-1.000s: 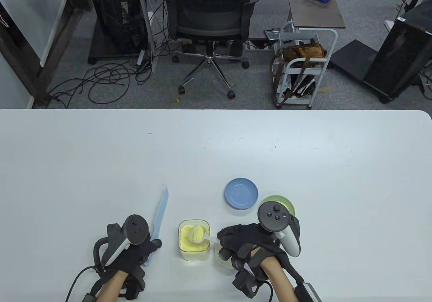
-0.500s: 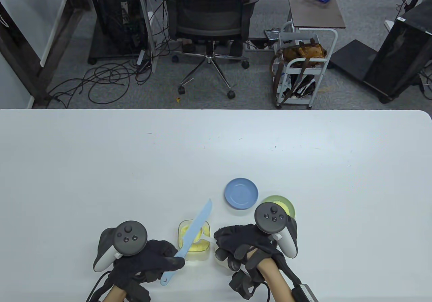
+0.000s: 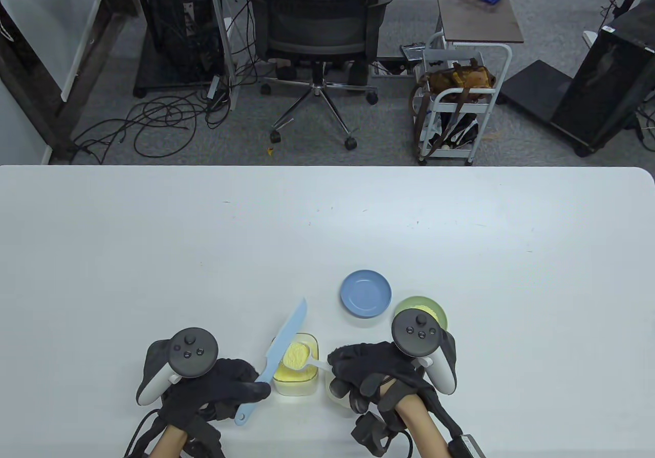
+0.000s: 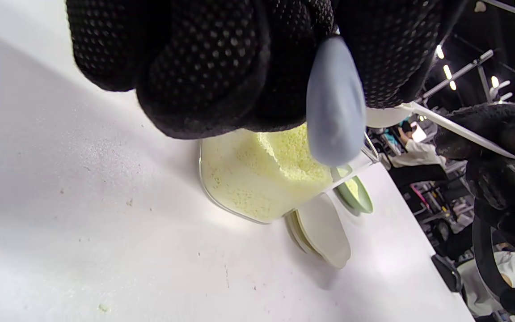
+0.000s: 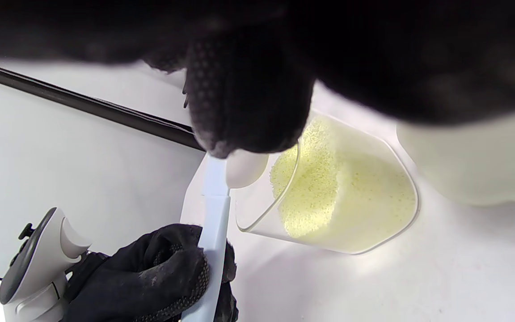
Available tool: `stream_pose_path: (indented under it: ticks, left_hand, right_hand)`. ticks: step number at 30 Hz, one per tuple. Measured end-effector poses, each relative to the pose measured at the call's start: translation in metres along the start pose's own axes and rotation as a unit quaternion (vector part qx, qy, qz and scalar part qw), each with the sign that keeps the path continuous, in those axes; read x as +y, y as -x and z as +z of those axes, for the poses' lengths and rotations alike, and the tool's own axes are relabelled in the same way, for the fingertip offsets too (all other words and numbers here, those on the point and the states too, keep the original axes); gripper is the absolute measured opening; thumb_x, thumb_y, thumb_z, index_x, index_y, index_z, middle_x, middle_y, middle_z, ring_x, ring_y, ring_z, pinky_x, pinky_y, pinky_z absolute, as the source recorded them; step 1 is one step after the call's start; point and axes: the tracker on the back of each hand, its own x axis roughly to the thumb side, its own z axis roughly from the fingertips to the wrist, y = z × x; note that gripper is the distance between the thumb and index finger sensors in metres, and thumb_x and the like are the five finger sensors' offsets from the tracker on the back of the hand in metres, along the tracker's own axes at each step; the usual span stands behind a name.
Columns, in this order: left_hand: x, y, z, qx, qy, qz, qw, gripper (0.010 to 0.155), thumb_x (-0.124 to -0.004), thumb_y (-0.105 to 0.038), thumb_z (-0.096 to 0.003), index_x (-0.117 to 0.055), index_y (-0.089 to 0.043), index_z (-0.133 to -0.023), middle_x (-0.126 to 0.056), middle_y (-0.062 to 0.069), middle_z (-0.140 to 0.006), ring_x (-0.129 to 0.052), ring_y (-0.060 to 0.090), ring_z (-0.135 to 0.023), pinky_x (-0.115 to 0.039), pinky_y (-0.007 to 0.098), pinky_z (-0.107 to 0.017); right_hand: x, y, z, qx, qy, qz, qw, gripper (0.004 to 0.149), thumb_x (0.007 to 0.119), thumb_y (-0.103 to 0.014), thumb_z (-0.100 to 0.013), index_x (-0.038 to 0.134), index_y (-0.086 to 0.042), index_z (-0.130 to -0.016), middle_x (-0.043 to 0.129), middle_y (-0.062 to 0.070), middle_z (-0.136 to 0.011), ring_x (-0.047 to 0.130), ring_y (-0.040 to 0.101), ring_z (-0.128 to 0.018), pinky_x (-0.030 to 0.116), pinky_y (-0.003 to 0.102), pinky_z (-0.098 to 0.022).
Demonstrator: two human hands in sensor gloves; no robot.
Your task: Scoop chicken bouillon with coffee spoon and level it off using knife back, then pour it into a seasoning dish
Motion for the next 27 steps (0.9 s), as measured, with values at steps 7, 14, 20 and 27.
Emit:
stream_pose_path:
  ticks: [7, 14, 20, 27]
  left_hand:
    - [0.018, 0.02, 0.005, 0.075, -0.126, -0.027, 0.989, 0.05, -0.089, -0.049, -0.0377, -0.09, -0.01, -0.069, -0.102, 0.008, -0.044, -0.103, 0.017, -0.027, -0.083, 0.041, -0.041]
    - [0.014, 0.063, -0.014, 0.197, -0.127, -0.045, 0.971, 0.051, -0.089, -0.049, -0.0349, -0.09, -0.01, -0.068, -0.102, 0.008, -0.044, -0.103, 0.017, -0.026, -0.083, 0.04, -0.04]
    - [0.006, 0.072, -0.022, 0.248, -0.123, -0.125, 0.953, 0.051, -0.088, -0.051, -0.0302, -0.092, -0.012, -0.064, -0.102, 0.006, -0.039, -0.103, 0.015, -0.021, -0.084, 0.037, -0.036]
    - [0.002, 0.067, -0.023, 0.261, -0.128, -0.187, 0.938, 0.051, -0.086, -0.053, -0.0243, -0.092, -0.017, -0.06, -0.1, 0.004, -0.037, -0.1, 0.014, -0.02, -0.083, 0.038, -0.036]
  right_hand:
    - [-0.002, 0.002, 0.002, -0.004, 0.003, -0.007, 1.0, 0.039, 0.081, -0.017, -0.038, 0.08, 0.008, -0.068, 0.098, 0.027, -0.034, 0.093, -0.004, 0.007, 0.09, 0.032, -0.003]
    - [-0.003, 0.002, 0.003, -0.004, 0.003, -0.012, 1.0, 0.039, 0.08, -0.017, -0.039, 0.08, 0.008, -0.068, 0.098, 0.027, -0.034, 0.093, -0.004, 0.007, 0.09, 0.032, -0.003]
    - [-0.004, 0.002, 0.004, -0.008, 0.001, -0.017, 1.0, 0.039, 0.08, -0.017, -0.039, 0.08, 0.008, -0.068, 0.098, 0.027, -0.034, 0.093, -0.004, 0.007, 0.09, 0.032, -0.003]
    - [-0.004, 0.001, 0.006, -0.016, -0.001, -0.022, 1.0, 0.039, 0.08, -0.018, -0.039, 0.08, 0.007, -0.068, 0.098, 0.027, -0.034, 0.093, -0.004, 0.007, 0.09, 0.032, -0.004]
